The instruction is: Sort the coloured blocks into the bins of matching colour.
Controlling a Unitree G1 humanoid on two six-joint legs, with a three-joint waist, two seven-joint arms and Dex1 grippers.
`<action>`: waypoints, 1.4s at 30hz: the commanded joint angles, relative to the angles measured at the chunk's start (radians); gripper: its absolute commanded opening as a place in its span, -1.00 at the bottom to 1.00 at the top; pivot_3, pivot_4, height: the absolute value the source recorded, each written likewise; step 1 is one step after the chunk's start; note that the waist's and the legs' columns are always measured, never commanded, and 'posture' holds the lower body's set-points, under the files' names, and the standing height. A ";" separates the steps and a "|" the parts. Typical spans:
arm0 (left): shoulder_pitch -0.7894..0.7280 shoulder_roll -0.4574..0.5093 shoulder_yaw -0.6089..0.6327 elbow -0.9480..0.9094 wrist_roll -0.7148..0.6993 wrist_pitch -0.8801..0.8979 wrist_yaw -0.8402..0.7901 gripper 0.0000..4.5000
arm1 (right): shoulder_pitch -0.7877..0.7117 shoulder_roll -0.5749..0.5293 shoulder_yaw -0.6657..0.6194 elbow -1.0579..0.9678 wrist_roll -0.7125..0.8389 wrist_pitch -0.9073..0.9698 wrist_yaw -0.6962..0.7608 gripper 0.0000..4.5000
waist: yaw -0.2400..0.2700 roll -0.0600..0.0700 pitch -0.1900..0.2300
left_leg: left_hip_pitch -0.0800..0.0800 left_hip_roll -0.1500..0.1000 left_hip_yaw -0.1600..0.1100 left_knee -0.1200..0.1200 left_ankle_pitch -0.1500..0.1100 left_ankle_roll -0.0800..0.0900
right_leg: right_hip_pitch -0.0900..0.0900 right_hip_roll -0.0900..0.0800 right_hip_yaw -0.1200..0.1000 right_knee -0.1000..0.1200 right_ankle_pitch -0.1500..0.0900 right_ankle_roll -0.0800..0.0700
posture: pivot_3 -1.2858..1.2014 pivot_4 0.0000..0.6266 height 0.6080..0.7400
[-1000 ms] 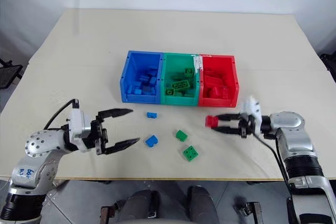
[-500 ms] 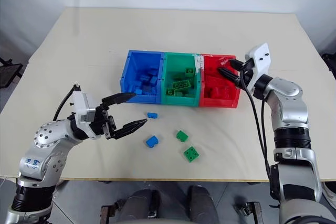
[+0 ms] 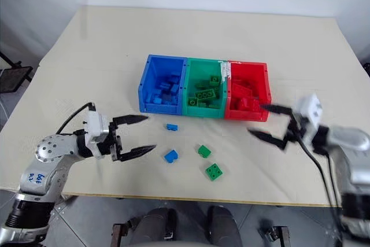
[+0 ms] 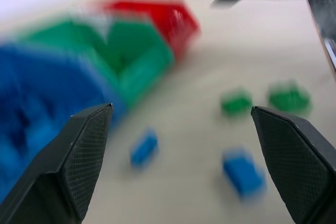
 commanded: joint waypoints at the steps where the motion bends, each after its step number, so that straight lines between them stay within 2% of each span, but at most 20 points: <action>1: -0.021 0.025 -0.018 0.080 0.020 -0.083 -0.113 1.00 | 0.148 -0.037 -0.160 -0.022 0.018 -0.106 0.081 0.99 | -0.002 0.000 0.000 | 0.000 0.000 0.001 0.000 0.000 0.000 | 0.000 0.000 0.000 -0.001 0.000 0.000 | 0.03 -0.52 1.00; 6: -0.091 -0.012 -0.059 0.121 0.020 -0.127 -0.172 1.00 | 0.283 -0.040 -0.267 0.033 -0.002 -0.210 0.116 0.99 | -0.011 0.000 0.000 | 0.005 0.000 0.003 0.000 0.000 0.002 | 0.004 -0.001 0.003 -0.001 0.001 -0.001 | 0.03 -0.52 1.00; 10: -0.127 -0.047 -0.093 0.119 0.011 -0.145 -0.208 1.00 | 0.326 -0.038 -0.259 0.071 -0.029 -0.280 0.143 0.99 | -0.011 0.000 0.000 | 0.007 0.001 0.003 0.000 0.000 0.001 | 0.005 -0.001 0.003 -0.001 0.002 -0.002 | 0.03 -0.52 1.00; 16: -0.097 -0.035 -0.075 0.095 0.001 -0.116 -0.201 1.00 | 0.248 -0.027 -0.062 -0.090 -0.028 -0.158 0.089 0.99 | -0.026 0.001 0.001 | 0.006 0.001 0.003 0.000 0.001 0.000 | 0.003 -0.001 0.003 0.001 0.002 -0.003 | 0.03 -0.52 1.00; 22: 0.006 -0.001 0.024 0.087 -0.004 -0.111 -0.140 1.00 | 0.069 0.011 0.230 -0.228 -0.052 -0.004 0.054 0.99 | -0.034 0.002 0.001 | 0.005 0.001 0.001 0.000 0.001 -0.001 | 0.001 -0.001 0.003 0.002 0.002 -0.002 | 0.03 -0.52 1.00; 30: 0.175 0.039 0.121 0.021 -0.013 -0.106 -0.095 1.00 | -0.097 0.106 0.486 -0.157 -0.166 -0.039 0.076 0.99 | -0.026 0.002 0.001 | 0.003 0.001 -0.001 0.000 0.000 0.000 | 0.001 -0.003 0.000 0.000 0.002 -0.002 | 0.03 -0.52 1.00; 37: 0.222 0.041 0.131 -0.074 -0.024 -0.068 -0.067 1.00 | -0.158 0.142 0.568 -0.053 -0.226 -0.080 0.086 0.99 | -0.031 0.003 0.002 | 0.003 0.000 -0.001 0.000 -0.001 0.000 | 0.000 -0.004 -0.001 0.000 0.002 -0.002 | 0.03 -0.52 1.00; 40: 0.213 0.042 0.122 -0.106 -0.028 -0.046 -0.058 1.00 | -0.165 0.129 0.573 -0.009 -0.242 -0.124 0.108 0.73 | -0.033 0.003 0.001 | 0.003 0.000 -0.001 0.000 0.000 -0.001 | 0.001 -0.004 -0.001 0.000 0.002 -0.002 | 0.03 -0.52 1.00; 42: 0.206 0.043 0.119 -0.124 -0.031 -0.034 -0.056 1.00 | -0.172 0.122 0.568 0.019 -0.247 -0.151 0.117 0.44 | -0.033 0.003 0.002 | 0.003 0.000 -0.001 0.000 0.000 -0.001 | 0.001 -0.004 -0.001 0.000 0.002 -0.002 | 0.03 -0.52 1.00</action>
